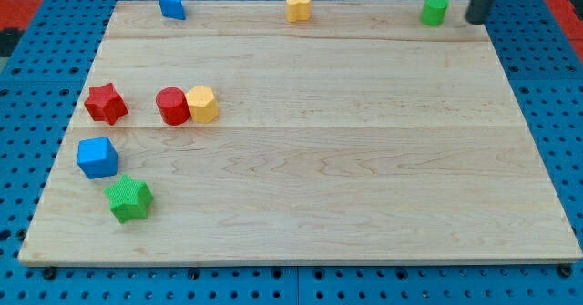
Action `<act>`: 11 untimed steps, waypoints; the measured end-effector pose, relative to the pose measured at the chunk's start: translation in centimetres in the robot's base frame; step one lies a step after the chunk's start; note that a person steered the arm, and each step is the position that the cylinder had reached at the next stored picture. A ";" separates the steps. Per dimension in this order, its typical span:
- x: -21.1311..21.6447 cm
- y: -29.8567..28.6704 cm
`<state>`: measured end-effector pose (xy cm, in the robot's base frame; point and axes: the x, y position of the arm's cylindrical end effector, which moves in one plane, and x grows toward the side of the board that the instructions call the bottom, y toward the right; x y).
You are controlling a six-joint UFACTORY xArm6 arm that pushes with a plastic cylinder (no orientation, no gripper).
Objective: Slide the green star slightly left
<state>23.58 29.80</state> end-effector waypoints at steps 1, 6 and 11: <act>-3.7 -3.3; 4.6 0.3; 23.7 -25.1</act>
<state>47.25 4.74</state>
